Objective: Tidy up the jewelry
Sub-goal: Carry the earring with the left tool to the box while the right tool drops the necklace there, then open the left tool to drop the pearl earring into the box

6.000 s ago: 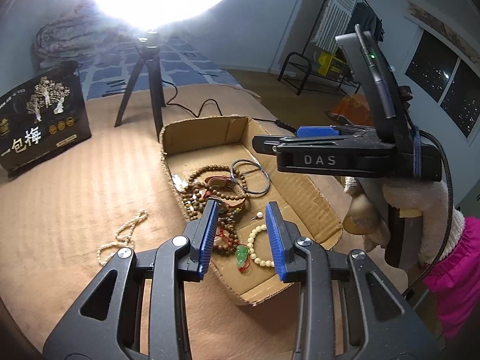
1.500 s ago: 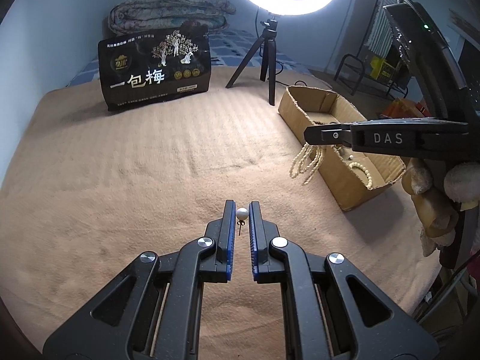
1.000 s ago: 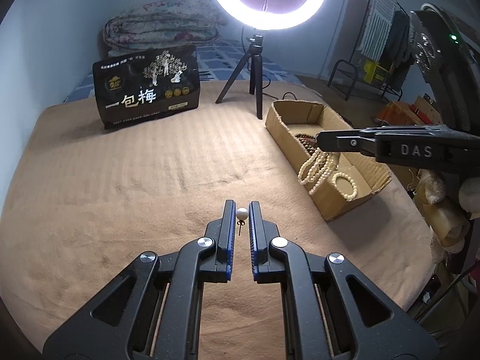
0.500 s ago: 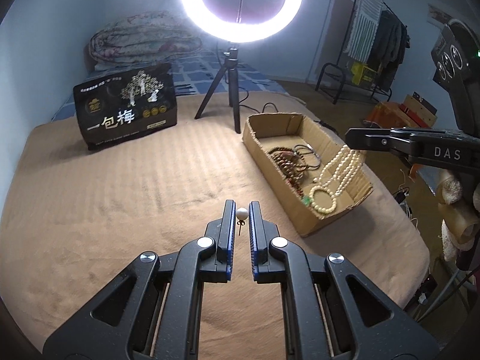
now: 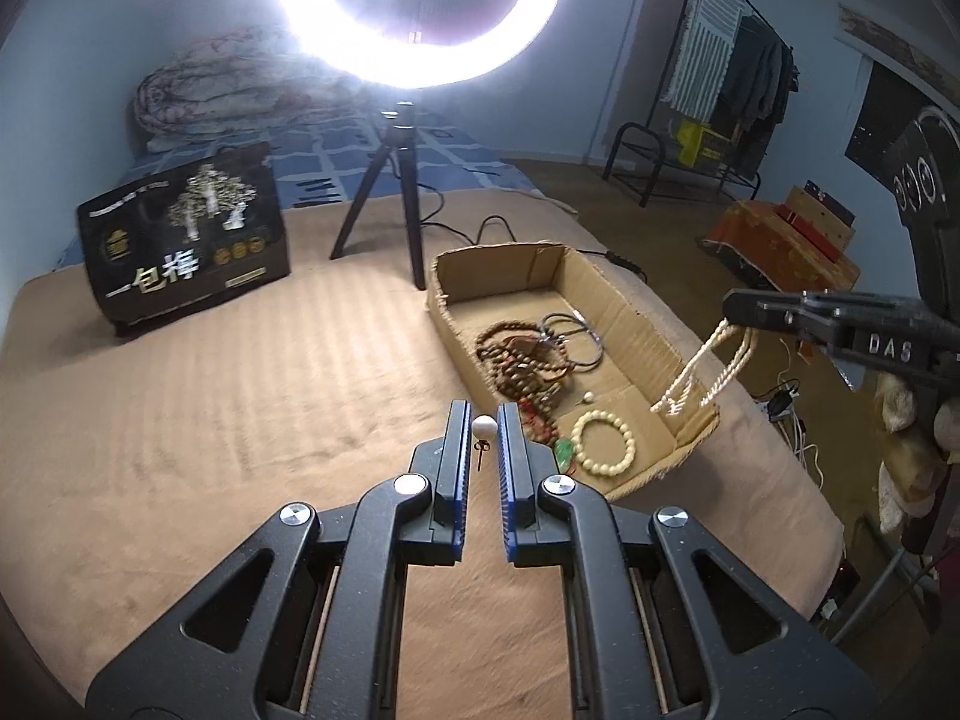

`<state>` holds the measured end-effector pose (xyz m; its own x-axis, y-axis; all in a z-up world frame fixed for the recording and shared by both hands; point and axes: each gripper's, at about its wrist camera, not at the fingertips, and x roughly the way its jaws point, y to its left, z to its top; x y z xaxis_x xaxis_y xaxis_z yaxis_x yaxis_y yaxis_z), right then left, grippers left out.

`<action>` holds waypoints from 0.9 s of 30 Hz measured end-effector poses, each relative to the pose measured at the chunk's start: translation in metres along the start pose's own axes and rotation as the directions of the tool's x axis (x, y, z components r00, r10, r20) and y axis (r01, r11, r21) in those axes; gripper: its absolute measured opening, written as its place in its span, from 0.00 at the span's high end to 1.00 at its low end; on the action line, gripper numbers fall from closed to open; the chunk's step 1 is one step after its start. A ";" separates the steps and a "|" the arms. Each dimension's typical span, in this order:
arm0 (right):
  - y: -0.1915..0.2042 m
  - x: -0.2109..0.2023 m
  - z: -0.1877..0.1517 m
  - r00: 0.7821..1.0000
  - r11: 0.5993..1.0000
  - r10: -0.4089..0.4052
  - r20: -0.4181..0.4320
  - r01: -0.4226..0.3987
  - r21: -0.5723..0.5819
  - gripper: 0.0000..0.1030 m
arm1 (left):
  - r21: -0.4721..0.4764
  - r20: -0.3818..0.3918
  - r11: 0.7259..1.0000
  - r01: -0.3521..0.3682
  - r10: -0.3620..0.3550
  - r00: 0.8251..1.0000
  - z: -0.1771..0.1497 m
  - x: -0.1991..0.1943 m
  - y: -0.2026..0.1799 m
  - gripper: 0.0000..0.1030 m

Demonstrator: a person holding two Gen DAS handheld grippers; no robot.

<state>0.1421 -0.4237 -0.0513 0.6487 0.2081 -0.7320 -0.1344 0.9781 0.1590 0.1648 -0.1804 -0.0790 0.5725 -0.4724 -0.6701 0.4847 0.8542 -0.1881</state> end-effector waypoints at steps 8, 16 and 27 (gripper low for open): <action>-0.025 0.016 -0.007 1.000 1.000 -0.020 -0.019 0.020 0.021 0.99 | 0.022 -0.024 0.999 0.031 -0.030 0.999 0.018 0.038 -0.024 0.93; -0.043 0.031 -0.014 0.999 0.999 -0.029 -0.036 0.031 0.040 0.99 | 0.020 -0.045 0.999 0.047 -0.046 0.998 0.035 0.074 -0.038 0.93; -0.048 0.044 -0.019 0.998 0.999 -0.022 -0.052 0.024 0.032 0.98 | 0.028 -0.051 0.999 0.041 -0.039 0.998 0.046 0.096 -0.045 0.93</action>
<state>0.1630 -0.4613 -0.1031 0.6115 0.1862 -0.7690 -0.0949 0.9822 0.1623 0.2283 -0.2746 -0.1017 0.5184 -0.4939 -0.6981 0.5257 0.8280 -0.1954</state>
